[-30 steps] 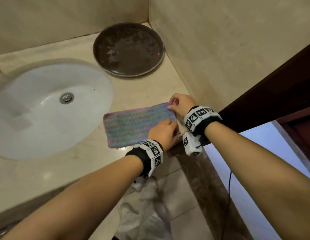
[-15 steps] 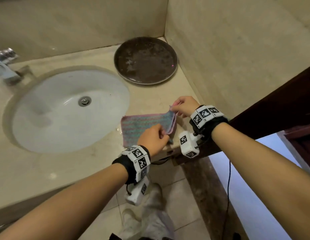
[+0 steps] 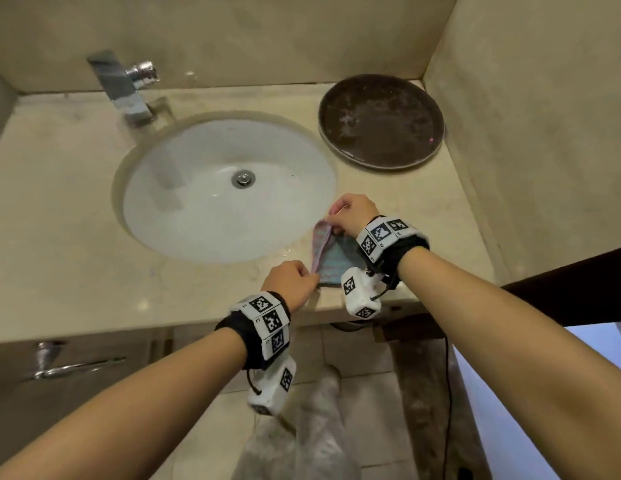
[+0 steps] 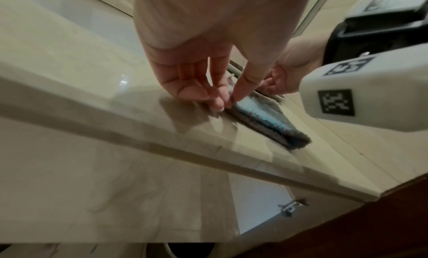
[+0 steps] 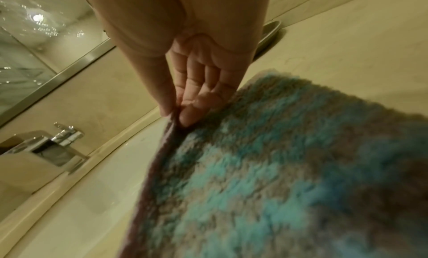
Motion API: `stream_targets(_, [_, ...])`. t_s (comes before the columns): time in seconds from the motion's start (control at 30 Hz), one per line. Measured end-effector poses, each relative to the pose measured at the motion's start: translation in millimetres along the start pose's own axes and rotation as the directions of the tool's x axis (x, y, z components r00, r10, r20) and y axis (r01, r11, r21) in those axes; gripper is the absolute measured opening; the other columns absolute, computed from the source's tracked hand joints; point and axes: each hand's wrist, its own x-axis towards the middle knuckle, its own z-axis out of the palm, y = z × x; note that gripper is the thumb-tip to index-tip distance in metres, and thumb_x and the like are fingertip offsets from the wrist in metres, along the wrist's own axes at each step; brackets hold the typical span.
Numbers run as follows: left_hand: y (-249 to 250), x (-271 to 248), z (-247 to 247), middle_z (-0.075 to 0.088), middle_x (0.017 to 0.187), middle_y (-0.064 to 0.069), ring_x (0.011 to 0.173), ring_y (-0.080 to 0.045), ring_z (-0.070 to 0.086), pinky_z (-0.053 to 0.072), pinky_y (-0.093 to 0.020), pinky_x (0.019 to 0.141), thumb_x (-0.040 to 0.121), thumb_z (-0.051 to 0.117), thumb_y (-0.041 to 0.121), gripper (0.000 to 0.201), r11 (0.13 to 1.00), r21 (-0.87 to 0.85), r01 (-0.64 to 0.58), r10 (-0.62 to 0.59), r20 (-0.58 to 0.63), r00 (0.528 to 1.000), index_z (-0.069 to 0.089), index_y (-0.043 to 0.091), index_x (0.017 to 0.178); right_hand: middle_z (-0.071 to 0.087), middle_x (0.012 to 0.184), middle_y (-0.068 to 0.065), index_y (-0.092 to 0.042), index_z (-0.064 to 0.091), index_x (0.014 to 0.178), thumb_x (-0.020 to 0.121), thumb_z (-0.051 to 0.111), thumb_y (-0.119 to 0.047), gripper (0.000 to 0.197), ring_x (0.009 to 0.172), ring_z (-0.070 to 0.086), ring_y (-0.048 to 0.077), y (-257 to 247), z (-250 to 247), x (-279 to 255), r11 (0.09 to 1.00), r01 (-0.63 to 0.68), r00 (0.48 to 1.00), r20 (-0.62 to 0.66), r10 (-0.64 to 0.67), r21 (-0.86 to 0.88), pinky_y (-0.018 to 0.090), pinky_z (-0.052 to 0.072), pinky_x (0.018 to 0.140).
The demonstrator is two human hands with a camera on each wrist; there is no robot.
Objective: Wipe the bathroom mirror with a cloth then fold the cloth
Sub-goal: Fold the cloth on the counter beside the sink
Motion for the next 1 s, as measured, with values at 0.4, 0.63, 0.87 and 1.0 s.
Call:
stream_targets(0.4, [32, 30, -11, 0.057, 0.117, -0.011, 0.101, -0.026, 0.056, 0.046, -0.032, 0.082, 0.089, 0.054, 0.028, 0.039, 0.999, 0.001, -0.032, 0.032, -0.141, 0.989, 0.046, 0.008, 0.121, 0.069, 0.093, 0.011, -0.017, 0.059, 0.079, 0.082, 0.068, -0.031, 0.017, 0.087, 0.065, 0.028, 42, -58, -6, 0.974, -0.151, 0.987, -0.080, 0.139, -0.169, 0.039, 0.055, 0.082])
stream_targets(0.63, [48, 70, -5, 0.047, 0.127, -0.014, 0.109, -0.029, 0.054, 0.043, -0.036, 0.096, 0.088, 0.057, 0.018, 0.049, 0.986, 0.090, -0.143, 0.152, -0.101, 0.983, 0.042, 0.007, 0.134, 0.065, 0.104, 0.010, -0.009, 0.062, 0.106, 0.083, 0.067, -0.018, 0.025, 0.087, 0.056, 0.020, 53, -50, -3, 0.970, 0.012, 1.000, 0.030, -0.005, -0.241, 0.026, 0.044, 0.078])
stream_targets(0.87, [58, 83, -14, 0.054, 0.114, -0.014, 0.096, -0.026, 0.056, 0.039, -0.026, 0.080, 0.085, 0.060, 0.010, 0.026, 0.935, 0.276, -0.224, 0.229, 0.015, 0.973, 0.058, 0.008, 0.111, 0.061, 0.098, 0.007, -0.008, 0.064, 0.105, 0.085, 0.060, -0.005, 0.021, 0.102, 0.059, 0.026, 47, -55, 15, 0.946, 0.080, 0.989, 0.145, -0.036, -0.315, 0.029, 0.045, 0.086])
stream_targets(1.0, [72, 88, -21, 0.061, 0.115, -0.013, 0.105, -0.026, 0.056, 0.041, -0.027, 0.084, 0.087, 0.062, 0.014, 0.031, 0.905, 0.370, -0.210, 0.158, 0.166, 0.973, 0.055, 0.007, 0.116, 0.061, 0.094, 0.006, -0.006, 0.066, 0.100, 0.086, 0.060, -0.006, 0.015, 0.092, 0.056, 0.021, 39, -70, 25, 0.932, 0.128, 0.968, 0.248, -0.043, -0.340, 0.028, 0.044, 0.083])
